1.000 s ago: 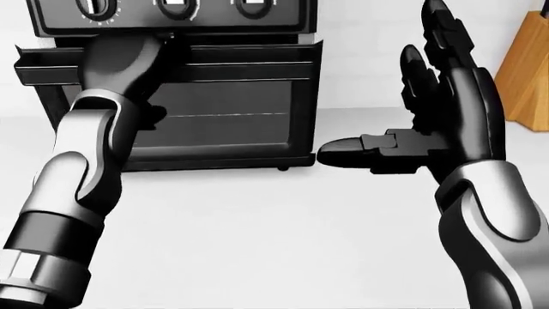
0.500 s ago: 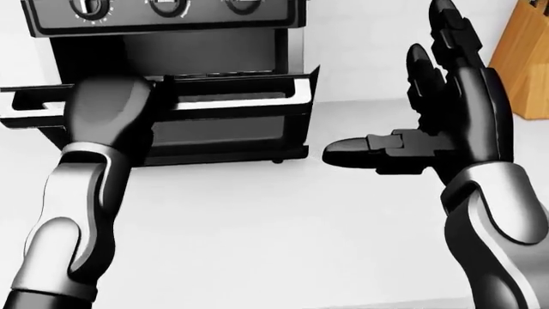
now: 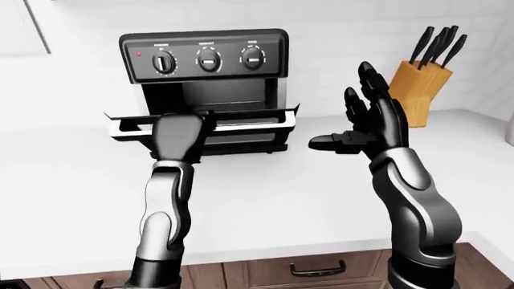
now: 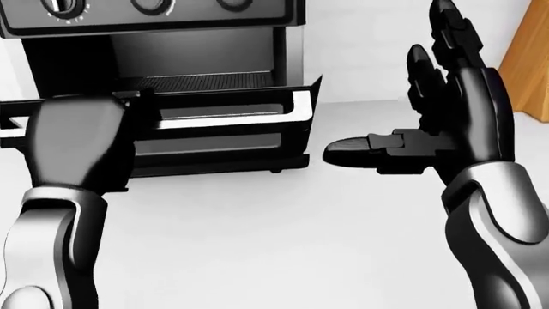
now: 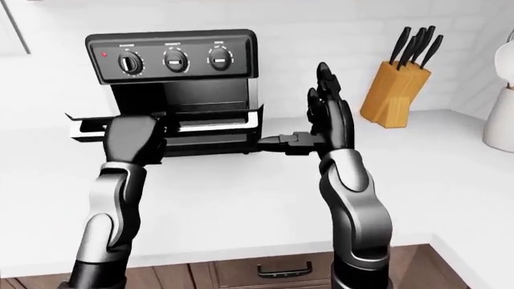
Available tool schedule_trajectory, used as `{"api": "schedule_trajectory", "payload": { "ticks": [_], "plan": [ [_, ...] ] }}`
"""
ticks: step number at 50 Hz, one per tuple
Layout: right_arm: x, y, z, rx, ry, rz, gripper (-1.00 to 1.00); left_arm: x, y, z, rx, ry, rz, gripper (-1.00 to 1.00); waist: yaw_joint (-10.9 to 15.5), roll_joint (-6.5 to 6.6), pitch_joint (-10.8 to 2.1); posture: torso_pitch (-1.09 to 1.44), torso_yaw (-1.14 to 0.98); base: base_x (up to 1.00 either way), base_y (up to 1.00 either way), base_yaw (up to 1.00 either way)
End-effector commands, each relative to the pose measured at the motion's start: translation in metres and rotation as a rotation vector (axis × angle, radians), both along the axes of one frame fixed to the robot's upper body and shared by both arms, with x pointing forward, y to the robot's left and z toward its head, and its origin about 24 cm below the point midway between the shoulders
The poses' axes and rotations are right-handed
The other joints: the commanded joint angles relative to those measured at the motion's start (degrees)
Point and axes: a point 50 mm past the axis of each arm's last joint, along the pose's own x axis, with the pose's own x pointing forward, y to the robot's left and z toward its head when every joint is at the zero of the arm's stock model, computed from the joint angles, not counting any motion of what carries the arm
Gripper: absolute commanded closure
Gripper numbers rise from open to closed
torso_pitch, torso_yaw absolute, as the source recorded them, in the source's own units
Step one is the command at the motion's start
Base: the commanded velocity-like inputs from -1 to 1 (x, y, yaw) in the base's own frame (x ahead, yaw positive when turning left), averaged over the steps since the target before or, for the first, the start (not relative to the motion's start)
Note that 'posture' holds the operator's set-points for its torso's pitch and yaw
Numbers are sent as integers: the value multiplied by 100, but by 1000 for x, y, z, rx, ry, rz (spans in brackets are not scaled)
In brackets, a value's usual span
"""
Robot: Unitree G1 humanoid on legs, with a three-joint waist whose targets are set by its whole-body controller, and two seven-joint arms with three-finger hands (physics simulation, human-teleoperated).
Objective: Open the toaster oven door.
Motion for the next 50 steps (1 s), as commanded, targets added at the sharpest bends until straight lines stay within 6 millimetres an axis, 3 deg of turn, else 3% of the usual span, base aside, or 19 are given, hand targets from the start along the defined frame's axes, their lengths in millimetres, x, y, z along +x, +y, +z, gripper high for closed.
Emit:
{"api": "schedule_trajectory", "payload": {
  "ticks": [1, 4, 15, 24, 31, 50],
  "plan": [
    [-3, 1, 17, -2, -85, 3, -100, 2, 0, -25, -43, 198, -34, 60, -4, -65, 39, -44, 0, 0, 0, 0],
    [-3, 0, 17, -1, -85, 2, -100, -2, -1, -28, -43, 209, -35, 62, -5, -67, 32, -44, 0, 0, 0, 0],
    [-3, -1, 16, 1, -85, -1, -100, -33, -5, -35, -36, 278, -50, 4, 28, -96, 56, -44, 0, 0, 0, 0],
    [-5, 0, 18, 1, -86, 0, -100, -44, -4, -40, -40, 296, -52, -23, 87, -152, 132, -44, 0, 0, 0, 0],
    [-5, -1, 18, 1, -87, -2, -100, -58, -4, -44, -48, 317, -60, -29, 88, -155, 194, -44, 0, 0, 0, 0],
    [-4, -2, 16, 6, -86, -5, -100, -116, -7, -3, -62, 239, -90, -26, 102, -175, 231, -44, 0, 0, 0, 0]
  ]
}}
